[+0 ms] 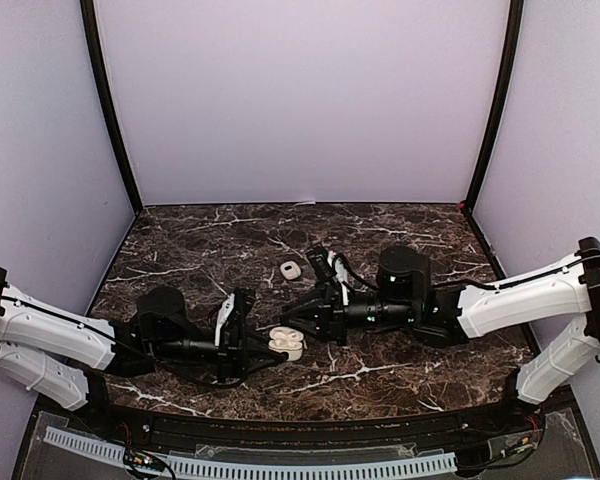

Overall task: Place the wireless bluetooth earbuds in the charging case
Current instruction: Pass from the right arm to the left, then pick up the right earbud from the center of the board.

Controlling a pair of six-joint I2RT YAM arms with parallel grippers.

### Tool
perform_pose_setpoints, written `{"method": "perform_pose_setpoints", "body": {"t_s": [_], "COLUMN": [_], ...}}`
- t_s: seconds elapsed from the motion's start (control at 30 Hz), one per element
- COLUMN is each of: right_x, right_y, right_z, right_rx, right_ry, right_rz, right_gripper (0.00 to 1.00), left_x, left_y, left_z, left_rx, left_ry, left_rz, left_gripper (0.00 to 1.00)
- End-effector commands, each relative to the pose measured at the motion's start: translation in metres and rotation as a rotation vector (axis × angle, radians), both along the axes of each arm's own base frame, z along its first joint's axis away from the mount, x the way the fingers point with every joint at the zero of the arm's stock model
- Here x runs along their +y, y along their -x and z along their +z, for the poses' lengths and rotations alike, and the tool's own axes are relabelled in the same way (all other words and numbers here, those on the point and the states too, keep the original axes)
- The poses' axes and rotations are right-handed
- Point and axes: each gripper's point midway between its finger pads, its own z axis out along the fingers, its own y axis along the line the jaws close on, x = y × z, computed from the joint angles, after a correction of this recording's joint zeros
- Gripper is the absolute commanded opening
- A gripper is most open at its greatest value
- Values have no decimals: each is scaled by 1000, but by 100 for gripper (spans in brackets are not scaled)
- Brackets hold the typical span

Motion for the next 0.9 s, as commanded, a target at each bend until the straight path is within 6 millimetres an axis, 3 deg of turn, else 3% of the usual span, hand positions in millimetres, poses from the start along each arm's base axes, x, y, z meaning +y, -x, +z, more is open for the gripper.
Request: {"method": "perform_pose_setpoints", "body": {"t_s": [0.0,0.13,0.37,0.57,0.7,0.87], "right_x": [1,-5,-6,-25,-36,-47], "right_y": [-17,-28,-23,-32,-44,-70], "right_z": [-2,0,-6,-12,-25,-59], "right_rx": [26,29,40,69,99,194], "right_ry": [23,34,81,112,186,371], "right_rz": [-81,-138,-107,-204,-288,-403], "right_gripper": [28,28,39,40,41,39], "left_x": [2,4,6,18,33,47], "left_y": [7,10,7,-5,-14,-25], "left_z": [11,9,1,0,1,-7], "left_rx": [-49,-61,-23,93,177,232], "left_ry": [22,10,-26,-10,25,14], "left_rz": [-39,-50,-32,21,57,122], "left_gripper": [19,19,19,17,17,16]}}
